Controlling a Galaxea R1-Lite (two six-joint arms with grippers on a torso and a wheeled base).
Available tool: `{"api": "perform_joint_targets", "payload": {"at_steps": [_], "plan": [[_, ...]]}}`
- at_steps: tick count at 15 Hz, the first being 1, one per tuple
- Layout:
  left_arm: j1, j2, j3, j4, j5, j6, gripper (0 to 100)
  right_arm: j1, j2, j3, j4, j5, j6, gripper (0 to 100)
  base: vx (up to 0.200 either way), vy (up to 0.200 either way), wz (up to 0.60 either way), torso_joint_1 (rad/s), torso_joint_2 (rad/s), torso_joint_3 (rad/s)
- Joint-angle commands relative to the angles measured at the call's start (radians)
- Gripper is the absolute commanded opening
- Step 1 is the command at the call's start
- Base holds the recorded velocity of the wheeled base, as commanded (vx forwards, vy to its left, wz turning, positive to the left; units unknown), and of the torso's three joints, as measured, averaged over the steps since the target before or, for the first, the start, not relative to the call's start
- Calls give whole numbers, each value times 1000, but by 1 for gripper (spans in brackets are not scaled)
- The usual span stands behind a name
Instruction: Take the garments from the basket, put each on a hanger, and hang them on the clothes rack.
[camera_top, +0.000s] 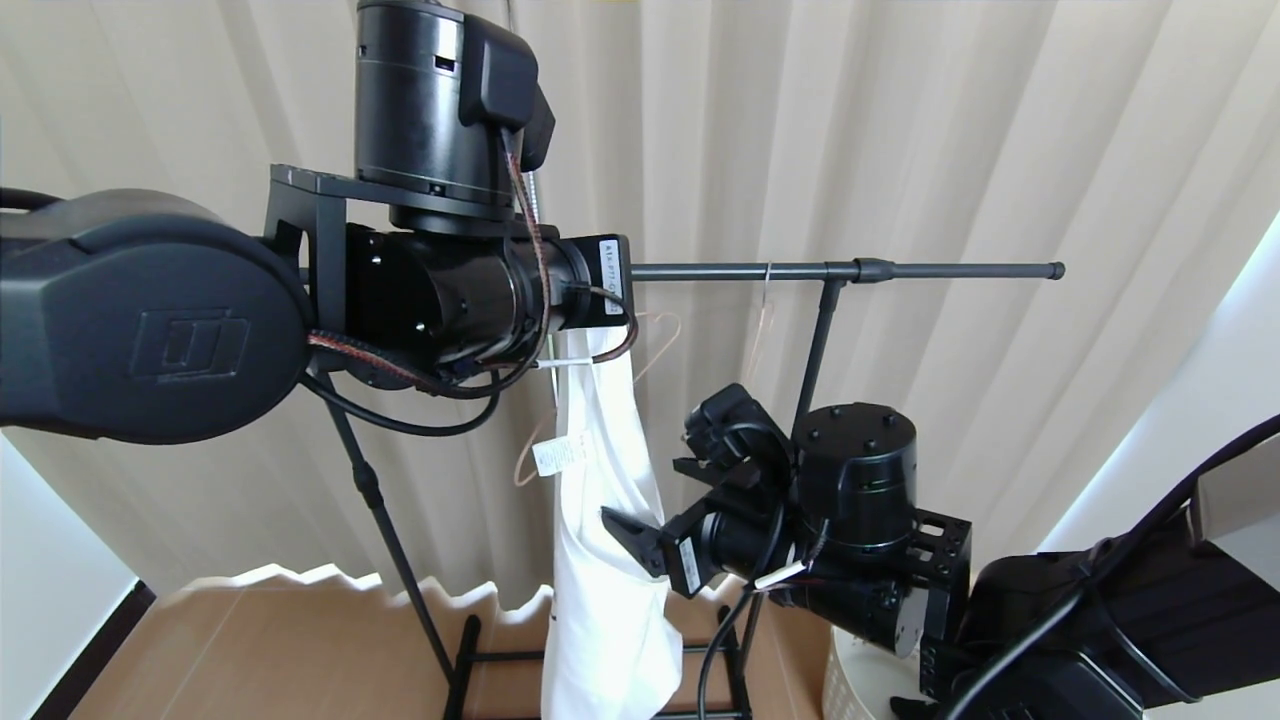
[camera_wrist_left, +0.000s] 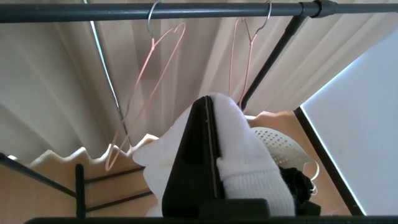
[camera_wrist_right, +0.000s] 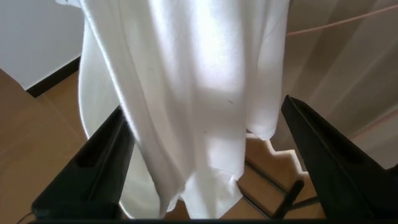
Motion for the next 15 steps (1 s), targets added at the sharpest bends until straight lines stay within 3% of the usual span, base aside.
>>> {"api": "perform_joint_targets", "payload": {"at_steps": [1,4,7,13,15], "plan": [[0,-3,7,-1,1,0,0,-5,7,-10,0,0,1,0,0,0,0,0,0,0],[2,-9,13,-1,1,0,0,-15,9,-22,0,0,15,0,0,0,0,0,0,0],[25,-22,39,13,-1,6,0,-87,-22,-46,3,-2,16,0,0,0,0,0,0,0],[103,-46,153,94,-1,116,0,-166,-120,-62,15,-2,13,0,0,0,0,0,0,0],[106,-39,182,94,-1,116,0,-166,-140,-60,15,-3,13,0,0,0,0,0,0,0]]}}
